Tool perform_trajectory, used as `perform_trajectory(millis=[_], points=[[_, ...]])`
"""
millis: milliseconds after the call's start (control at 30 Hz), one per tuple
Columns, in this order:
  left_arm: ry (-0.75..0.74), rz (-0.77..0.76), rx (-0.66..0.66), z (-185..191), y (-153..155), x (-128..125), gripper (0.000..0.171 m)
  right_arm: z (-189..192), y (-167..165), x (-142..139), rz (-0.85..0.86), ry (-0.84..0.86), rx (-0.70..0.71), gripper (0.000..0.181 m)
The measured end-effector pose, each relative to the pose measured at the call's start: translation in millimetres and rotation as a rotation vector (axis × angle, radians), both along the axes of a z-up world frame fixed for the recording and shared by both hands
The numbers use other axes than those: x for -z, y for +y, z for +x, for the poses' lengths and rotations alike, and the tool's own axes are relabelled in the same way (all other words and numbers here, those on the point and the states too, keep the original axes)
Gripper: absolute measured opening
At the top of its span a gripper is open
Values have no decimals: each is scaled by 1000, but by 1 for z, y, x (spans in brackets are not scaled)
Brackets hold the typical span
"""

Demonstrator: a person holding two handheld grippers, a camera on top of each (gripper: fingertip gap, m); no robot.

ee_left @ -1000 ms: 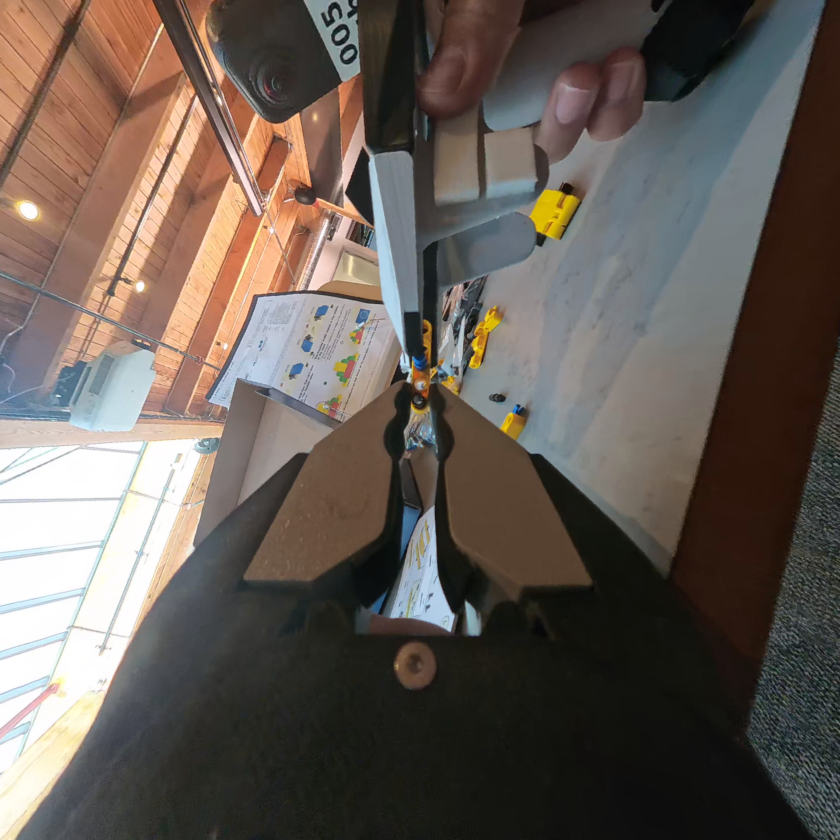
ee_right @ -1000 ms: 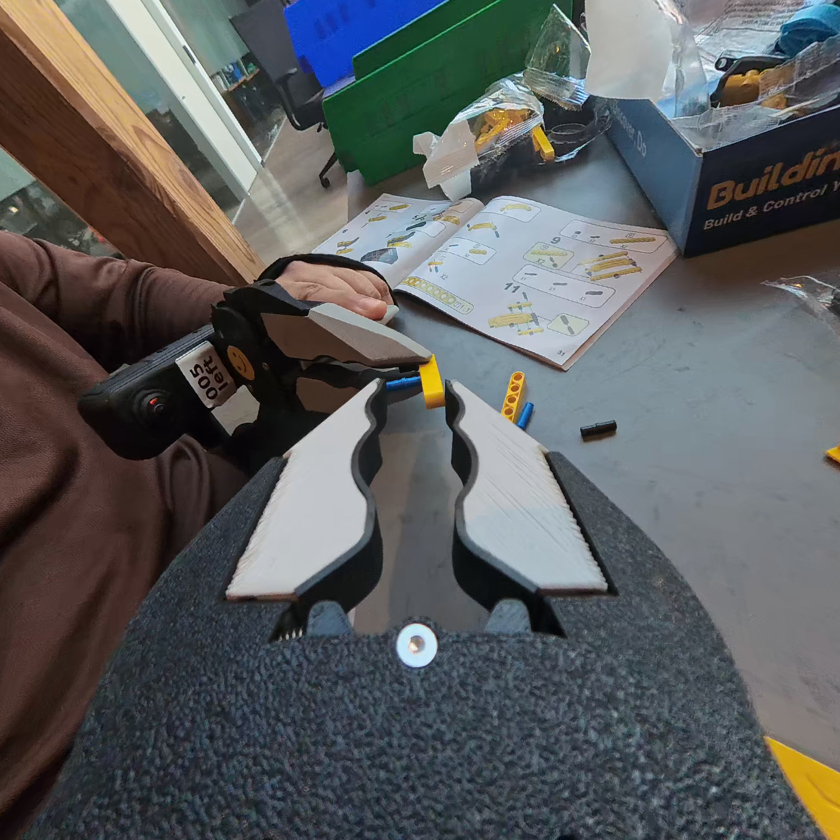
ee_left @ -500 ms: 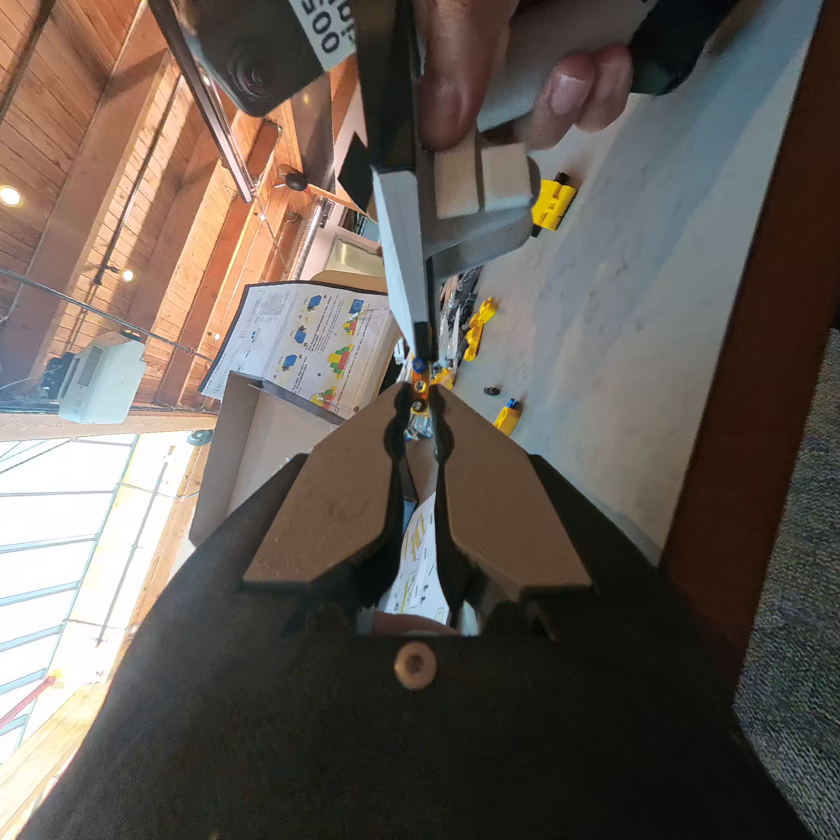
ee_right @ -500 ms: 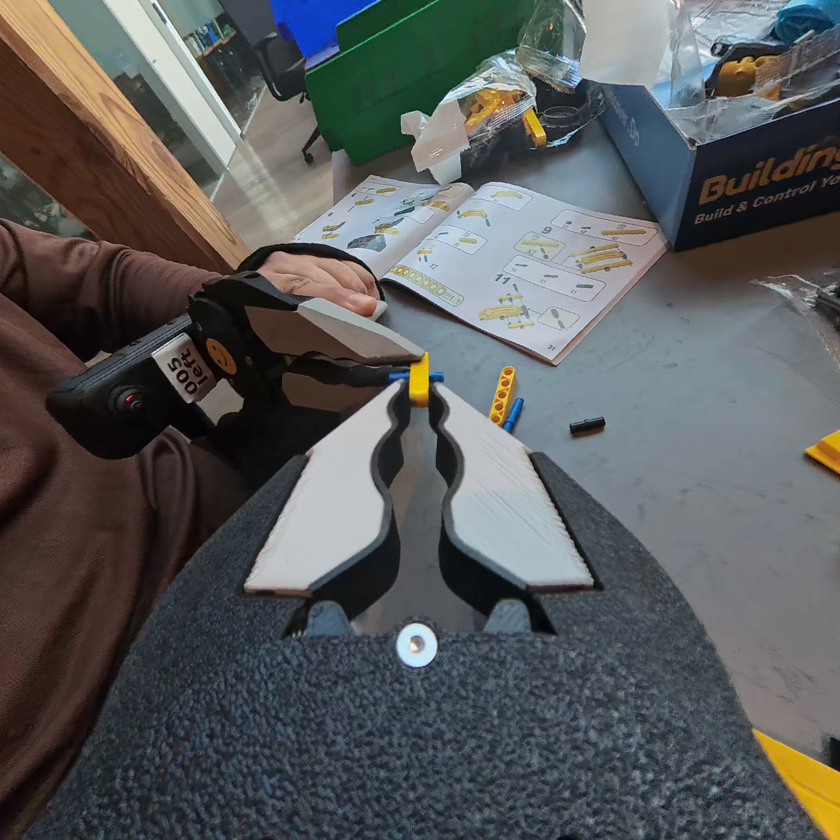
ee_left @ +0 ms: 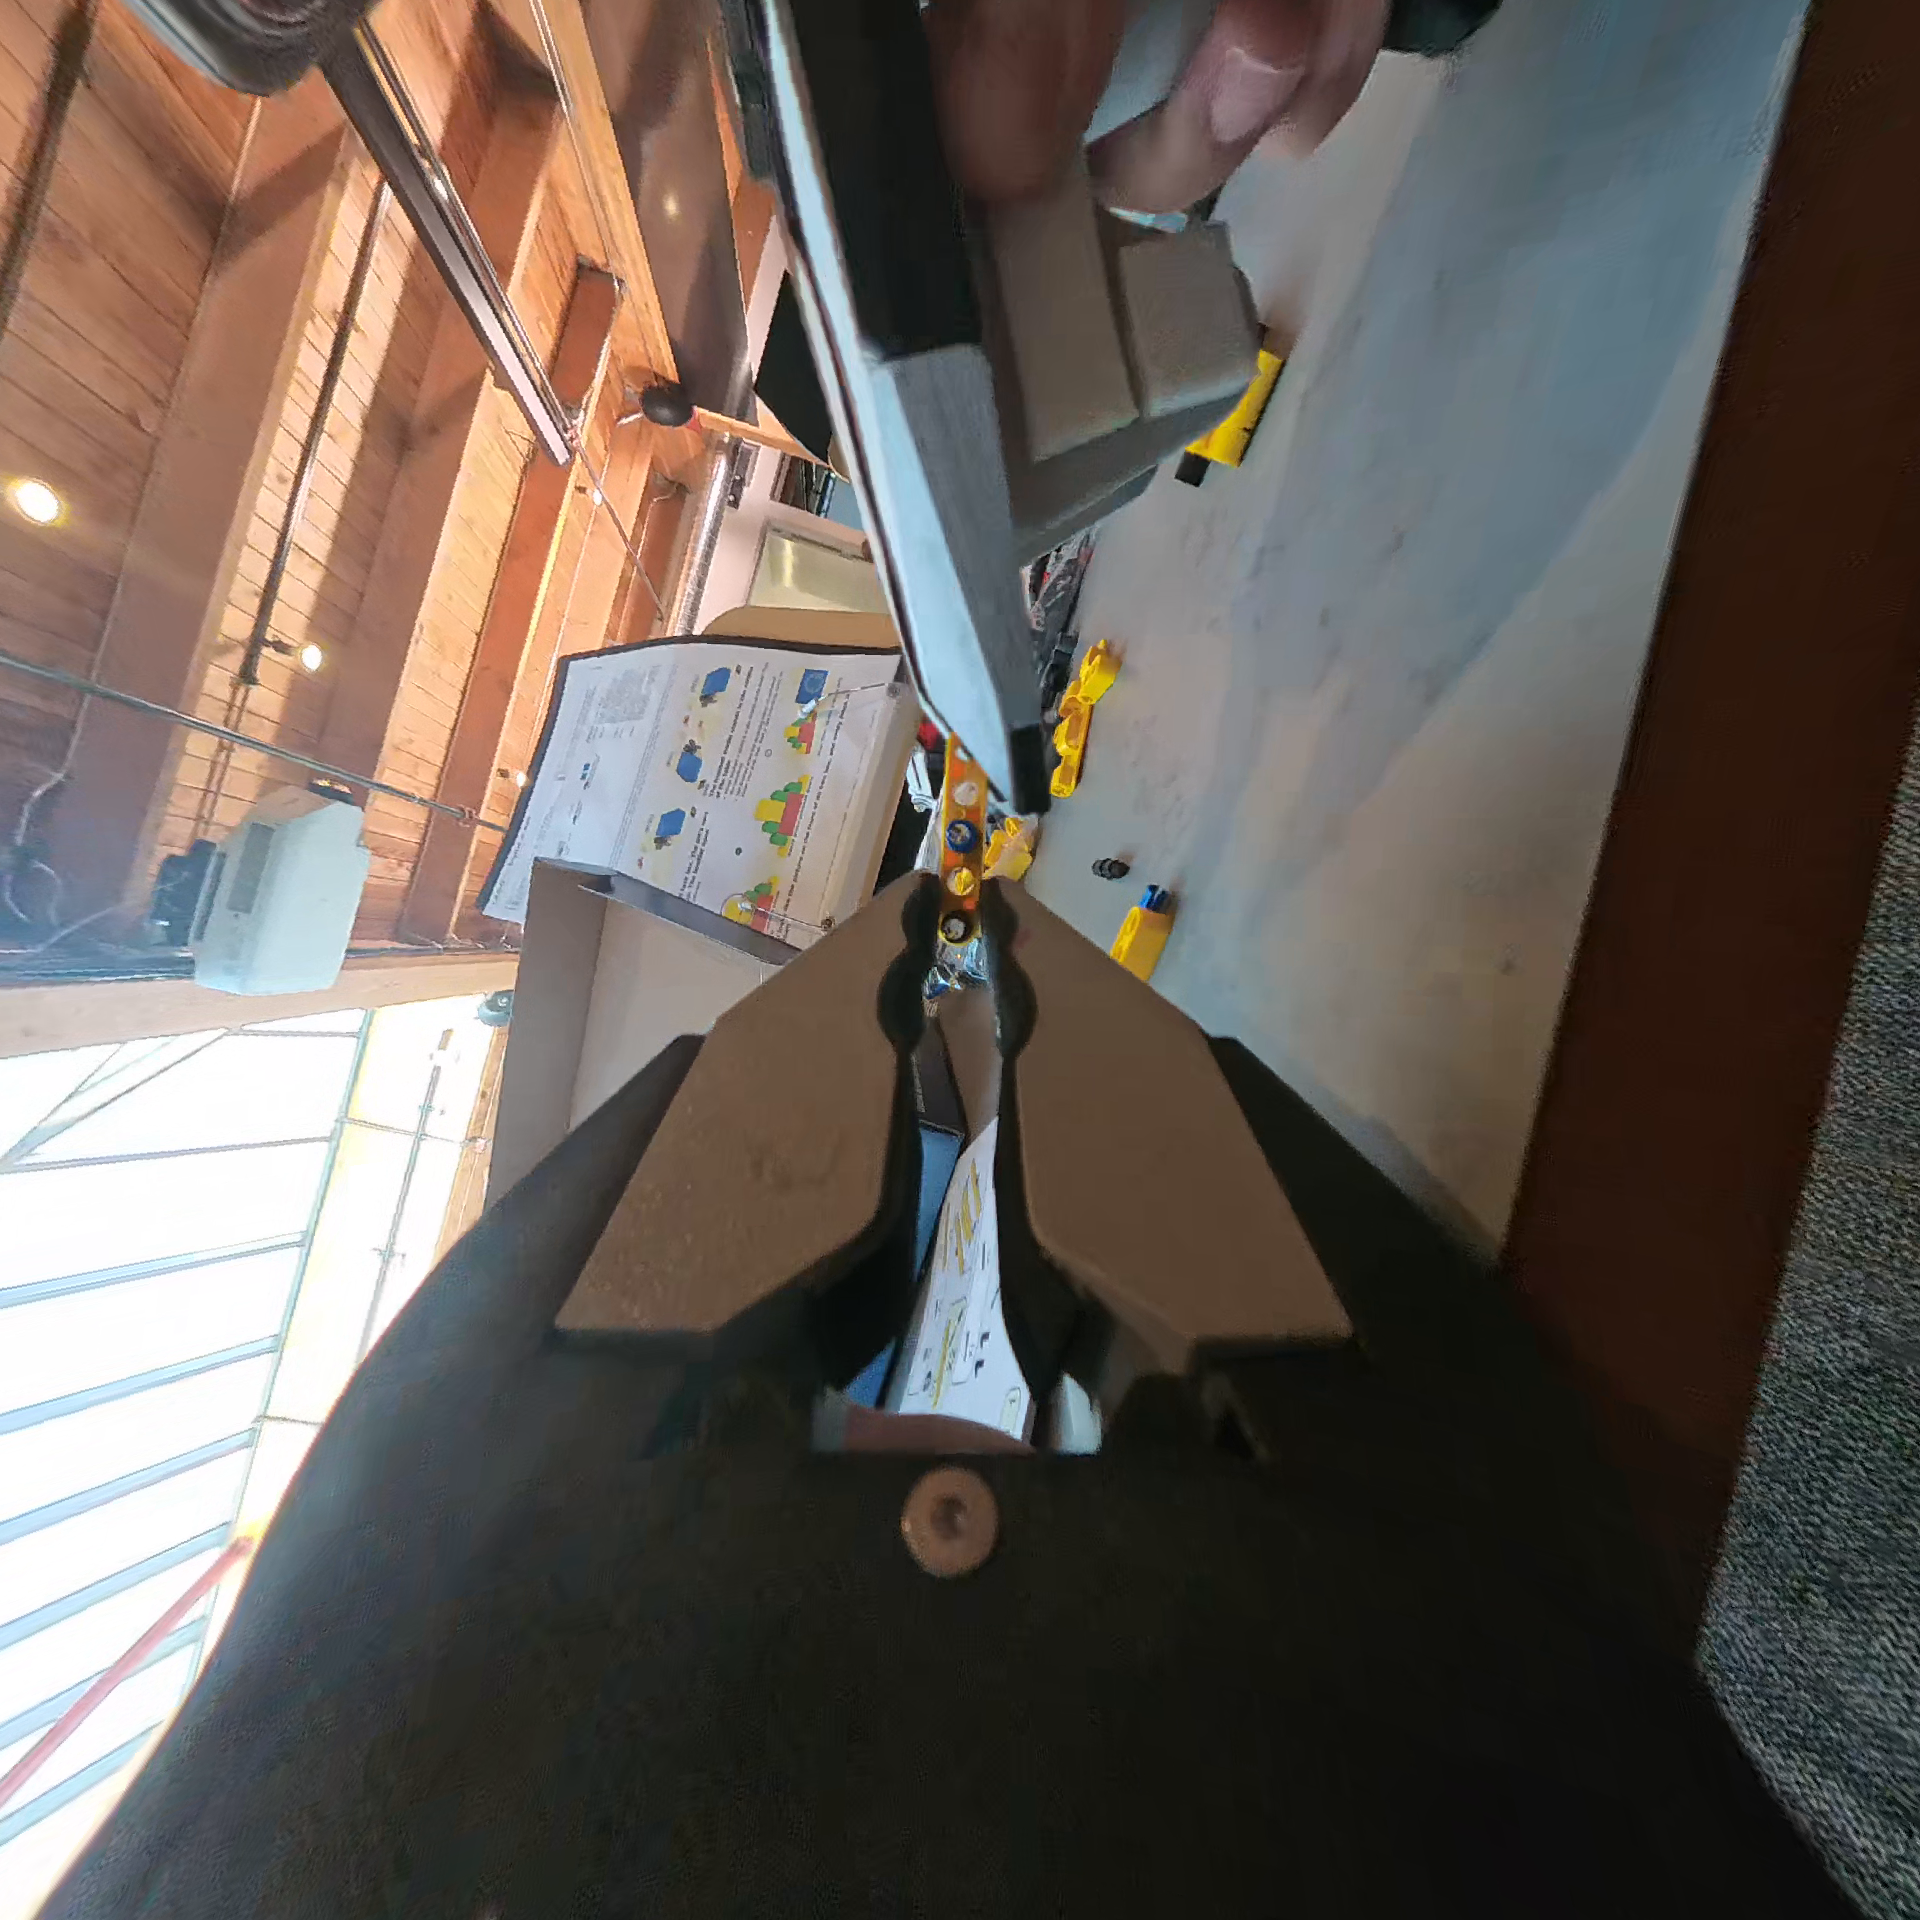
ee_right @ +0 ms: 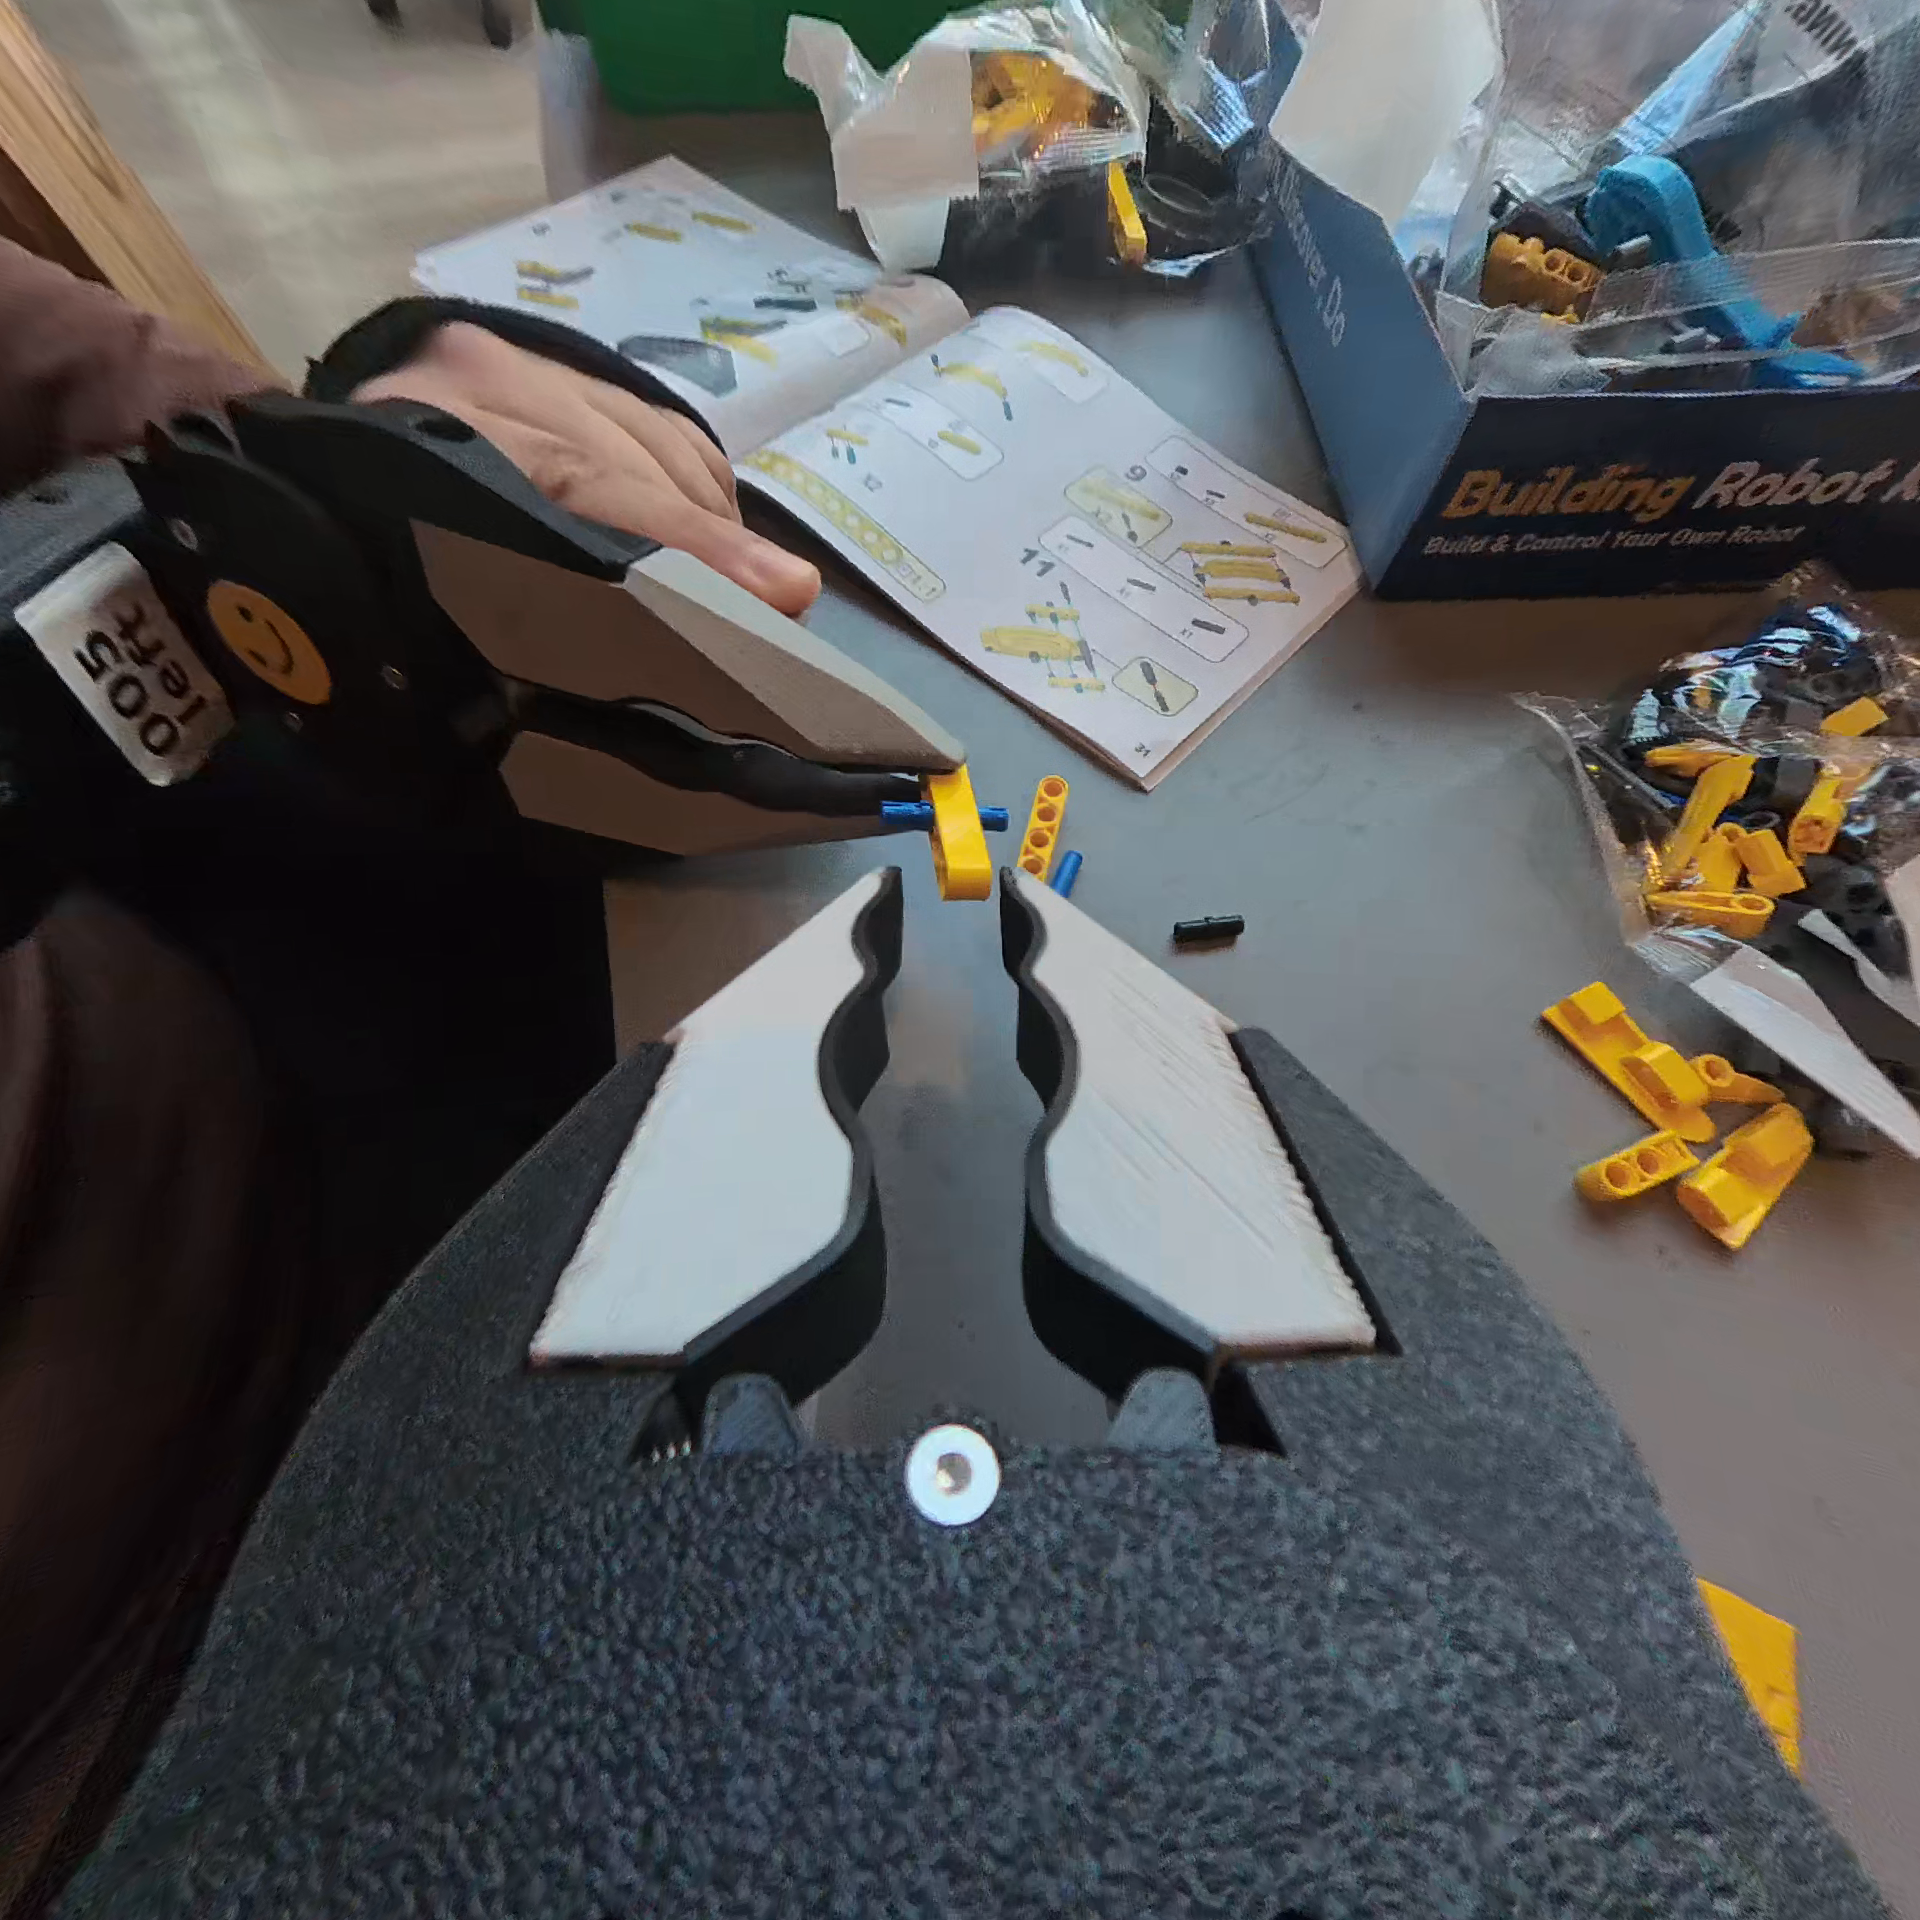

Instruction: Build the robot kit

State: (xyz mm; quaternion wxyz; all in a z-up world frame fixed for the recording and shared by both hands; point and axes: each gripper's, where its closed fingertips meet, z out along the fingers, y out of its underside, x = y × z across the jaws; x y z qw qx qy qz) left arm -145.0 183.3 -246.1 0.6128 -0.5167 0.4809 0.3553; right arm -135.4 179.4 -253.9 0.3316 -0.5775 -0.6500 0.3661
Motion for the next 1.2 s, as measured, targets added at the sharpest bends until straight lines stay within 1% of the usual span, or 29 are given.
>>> perform_trajectory(millis=[67,133,167,333,467,600,700,800,867,967,1033,1100,1167,1200], points=[[9,-4,5,1,0,1,5,0,-1,2,60,-6,-1,15],[26,-4,8,2,0,3,4,0,0,3,90,-10,2,9],[32,-2,8,2,0,4,4,0,1,3,94,-10,1,9],[42,-35,2,2,1,9,4,1,5,10,82,-26,14,10],[39,-14,3,2,1,6,5,0,7,12,98,-35,10,10],[2,-16,-13,-1,3,3,6,2,9,10,56,-23,9,9],[-40,-5,-36,-5,5,-3,23,9,17,6,31,-10,31,7],[-56,-4,-50,-7,7,-4,28,21,19,9,13,-51,22,7],[-64,-7,-51,-7,7,-5,28,29,19,16,46,-85,16,7],[-68,-11,-52,-7,7,-5,27,36,12,26,80,-147,-35,7],[-91,-20,-53,-8,7,-7,26,38,10,33,93,-186,-47,7],[-145,-61,-33,-5,6,-8,19,39,12,42,120,-220,-52,8],[-242,-136,-19,0,3,-11,22,38,16,41,133,-215,-30,9],[-287,-178,-18,2,3,-12,26,38,18,41,131,-213,-23,13]])
